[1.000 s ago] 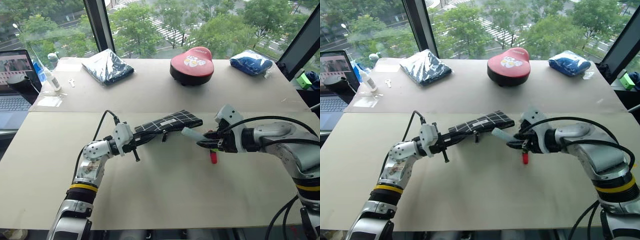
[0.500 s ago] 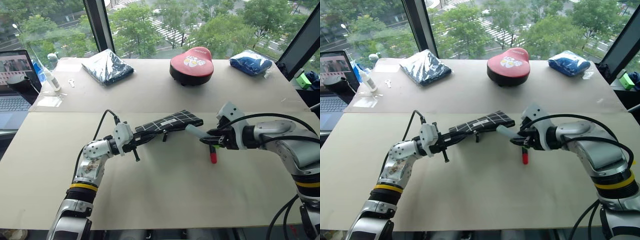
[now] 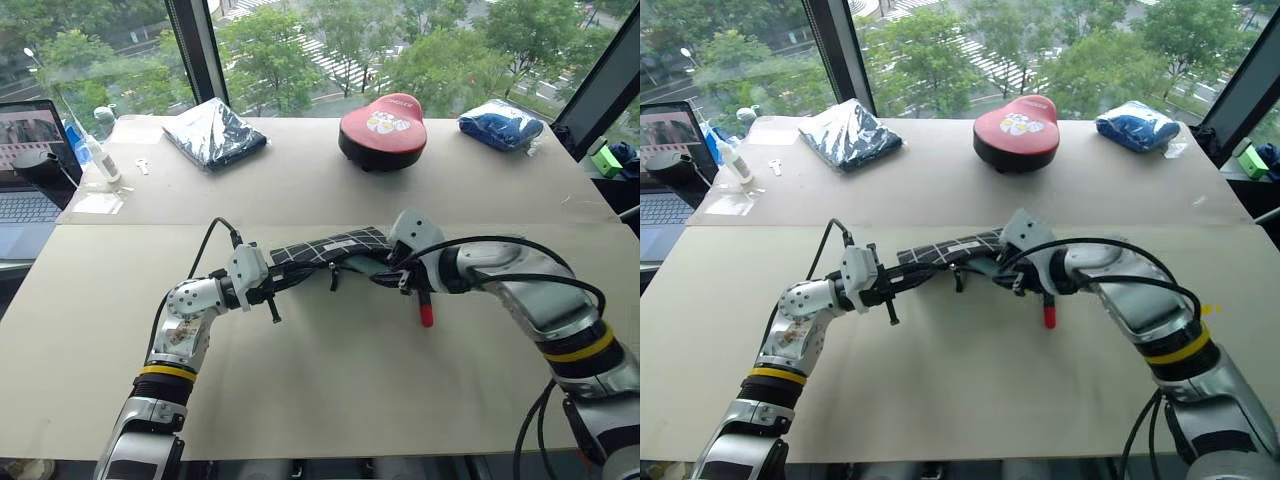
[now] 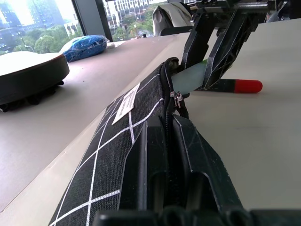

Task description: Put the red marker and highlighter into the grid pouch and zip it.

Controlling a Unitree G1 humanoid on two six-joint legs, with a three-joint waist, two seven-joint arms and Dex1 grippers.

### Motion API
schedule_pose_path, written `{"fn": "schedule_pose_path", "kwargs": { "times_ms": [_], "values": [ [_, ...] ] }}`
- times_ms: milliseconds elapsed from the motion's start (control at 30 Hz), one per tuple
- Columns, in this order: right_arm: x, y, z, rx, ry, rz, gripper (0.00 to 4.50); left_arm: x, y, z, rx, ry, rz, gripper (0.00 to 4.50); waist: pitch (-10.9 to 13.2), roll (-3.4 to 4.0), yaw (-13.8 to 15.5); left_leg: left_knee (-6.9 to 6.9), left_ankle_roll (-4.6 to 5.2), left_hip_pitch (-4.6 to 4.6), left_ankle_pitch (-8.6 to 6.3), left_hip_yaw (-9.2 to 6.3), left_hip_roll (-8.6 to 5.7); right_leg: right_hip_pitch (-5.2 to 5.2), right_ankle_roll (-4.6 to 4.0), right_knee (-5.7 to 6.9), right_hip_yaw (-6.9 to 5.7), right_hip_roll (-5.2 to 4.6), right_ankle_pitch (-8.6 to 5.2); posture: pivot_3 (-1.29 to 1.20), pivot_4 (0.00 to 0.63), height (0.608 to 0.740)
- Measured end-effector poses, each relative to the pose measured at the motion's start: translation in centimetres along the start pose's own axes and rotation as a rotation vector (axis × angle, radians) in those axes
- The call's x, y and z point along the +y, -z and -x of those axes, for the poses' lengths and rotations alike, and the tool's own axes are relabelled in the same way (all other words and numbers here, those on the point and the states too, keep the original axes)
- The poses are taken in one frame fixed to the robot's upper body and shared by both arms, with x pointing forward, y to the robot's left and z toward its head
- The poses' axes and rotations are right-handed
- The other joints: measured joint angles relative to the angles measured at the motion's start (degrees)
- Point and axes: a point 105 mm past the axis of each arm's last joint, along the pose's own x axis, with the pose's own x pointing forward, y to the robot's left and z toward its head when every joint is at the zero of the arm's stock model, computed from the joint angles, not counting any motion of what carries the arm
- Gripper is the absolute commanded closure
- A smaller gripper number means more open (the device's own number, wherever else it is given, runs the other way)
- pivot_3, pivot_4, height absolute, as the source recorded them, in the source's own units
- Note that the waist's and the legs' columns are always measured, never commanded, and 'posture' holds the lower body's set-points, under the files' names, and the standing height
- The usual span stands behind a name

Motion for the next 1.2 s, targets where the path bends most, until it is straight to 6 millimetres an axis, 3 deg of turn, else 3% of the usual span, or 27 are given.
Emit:
{"fn": "schedule_pose_path", "kwargs": {
  "times_ms": [100, 267, 567, 767, 1200],
  "values": [
    [0.1, -1.9, -1.1, -0.075, 0.052, 0.282, 3.47, 0.1, -0.1, 0.0, 0.000, 0.000, -0.002, 4.50, 0.0, 0.00, -0.2, 0.02, -0.02, 0.04, 0.01, 0.04, -0.06, -0.02, 0.01, 0.10, 0.01, 0.00, -0.01, 0.00, 0.150, 0.740],
    [0.9, -3.3, -2.0, -0.152, 0.064, 0.535, 3.47, 0.3, -0.2, 0.0, -0.001, -0.001, -0.007, 4.50, 0.0, 0.00, -0.2, 0.07, -0.06, 0.05, 0.04, 0.05, -0.09, -0.03, 0.01, 0.54, 0.00, 0.02, -0.01, 0.00, 0.150, 0.740],
    [1.0, -2.6, -2.4, -0.179, 0.064, 0.690, 3.47, 0.1, 0.0, -0.1, 0.007, 0.011, 0.014, 4.50, 0.0, 0.00, -0.3, 0.09, -0.07, 0.08, 0.04, 0.06, -0.07, -0.01, 0.01, 0.55, 0.01, 0.04, -0.01, 0.00, 0.150, 0.740],
    [-1.3, -1.4, -1.2, -0.145, 0.159, 0.769, 3.47, 0.3, -0.2, 0.1, 0.005, 0.001, 0.008, 4.50, 0.0, 0.00, -0.2, 0.10, -0.08, 0.10, 0.05, 0.06, -0.07, -0.01, 0.01, 0.54, 0.02, 0.04, -0.01, 0.00, 0.150, 0.740],
    [-0.8, -2.4, -1.8, -0.250, 0.237, 1.037, 3.47, 0.3, -0.7, -0.4, -0.037, 0.007, 0.028, 4.50, 0.0, 0.00, -0.4, 0.10, -0.15, 0.15, 0.10, 0.12, -0.04, -0.01, 0.01, 0.54, 0.08, 0.08, -0.01, 0.00, 0.150, 0.740]
  ]
}}
